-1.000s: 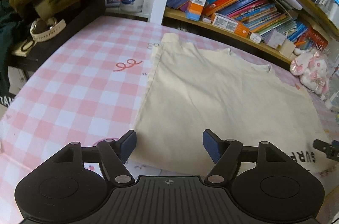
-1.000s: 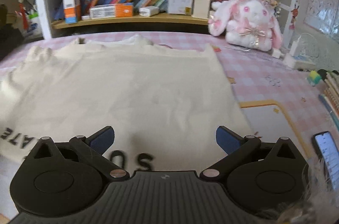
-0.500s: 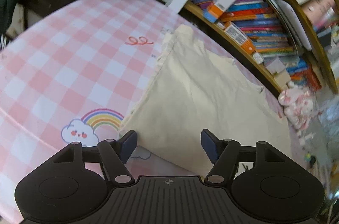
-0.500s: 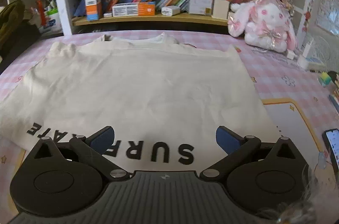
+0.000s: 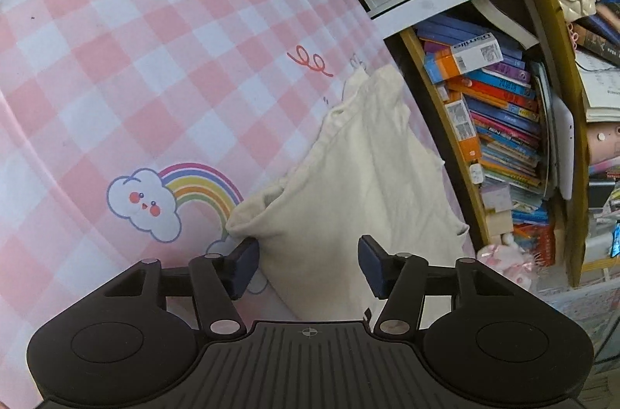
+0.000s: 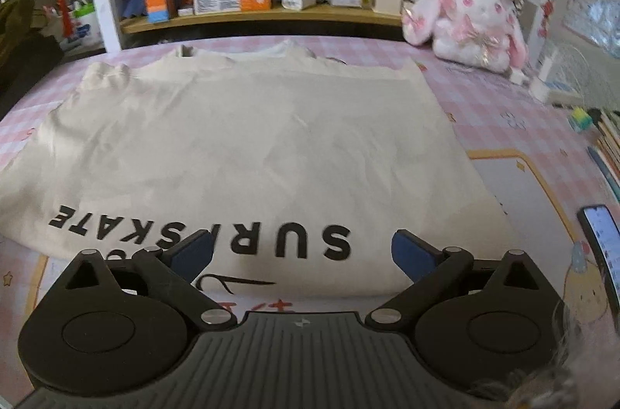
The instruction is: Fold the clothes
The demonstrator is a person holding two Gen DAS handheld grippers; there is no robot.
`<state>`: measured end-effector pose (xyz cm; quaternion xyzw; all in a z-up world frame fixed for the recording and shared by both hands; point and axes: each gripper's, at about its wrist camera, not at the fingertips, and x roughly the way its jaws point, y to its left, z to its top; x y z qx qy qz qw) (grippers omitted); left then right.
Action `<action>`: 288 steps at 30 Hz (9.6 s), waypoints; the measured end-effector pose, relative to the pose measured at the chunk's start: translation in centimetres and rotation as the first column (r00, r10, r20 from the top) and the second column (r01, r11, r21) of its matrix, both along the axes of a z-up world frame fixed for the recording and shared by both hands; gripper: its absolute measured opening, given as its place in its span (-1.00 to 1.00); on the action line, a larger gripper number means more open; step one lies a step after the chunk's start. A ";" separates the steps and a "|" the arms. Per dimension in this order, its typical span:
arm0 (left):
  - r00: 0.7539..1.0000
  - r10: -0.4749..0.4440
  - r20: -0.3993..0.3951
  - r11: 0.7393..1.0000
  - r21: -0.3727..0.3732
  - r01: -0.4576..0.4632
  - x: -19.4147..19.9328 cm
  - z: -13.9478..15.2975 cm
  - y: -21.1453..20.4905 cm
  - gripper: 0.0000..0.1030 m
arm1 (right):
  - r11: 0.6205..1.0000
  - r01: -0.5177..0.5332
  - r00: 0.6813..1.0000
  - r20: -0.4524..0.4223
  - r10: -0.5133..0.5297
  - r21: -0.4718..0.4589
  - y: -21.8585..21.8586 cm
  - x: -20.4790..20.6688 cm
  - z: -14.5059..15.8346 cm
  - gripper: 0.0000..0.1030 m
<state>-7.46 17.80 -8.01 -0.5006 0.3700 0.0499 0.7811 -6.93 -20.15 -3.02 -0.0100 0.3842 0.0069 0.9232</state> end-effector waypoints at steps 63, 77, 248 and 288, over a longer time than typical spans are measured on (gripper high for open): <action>0.994 -0.065 0.091 0.928 0.372 0.027 2.3 7.9 -5.7 -0.95 | 0.720 -0.688 0.725 0.074 0.684 0.091 4.7 5.2 1.9 0.02; 0.928 -0.357 0.109 0.901 0.302 0.312 4.0 8.3 -5.1 -0.95 | 0.547 -0.837 0.545 0.129 0.829 0.018 17.8 4.4 3.4 0.06; 0.835 -0.543 -0.085 0.740 0.422 0.524 1.9 2.8 -23.2 -0.11 | 0.892 -0.018 0.947 -0.278 0.160 0.451 -23.2 3.0 -1.7 -0.28; 0.913 -0.398 -0.091 0.817 0.418 0.398 -1.1 3.2 -18.2 -0.79 | 0.880 -0.256 0.886 -0.267 0.380 0.401 -16.3 2.0 -1.9 -0.80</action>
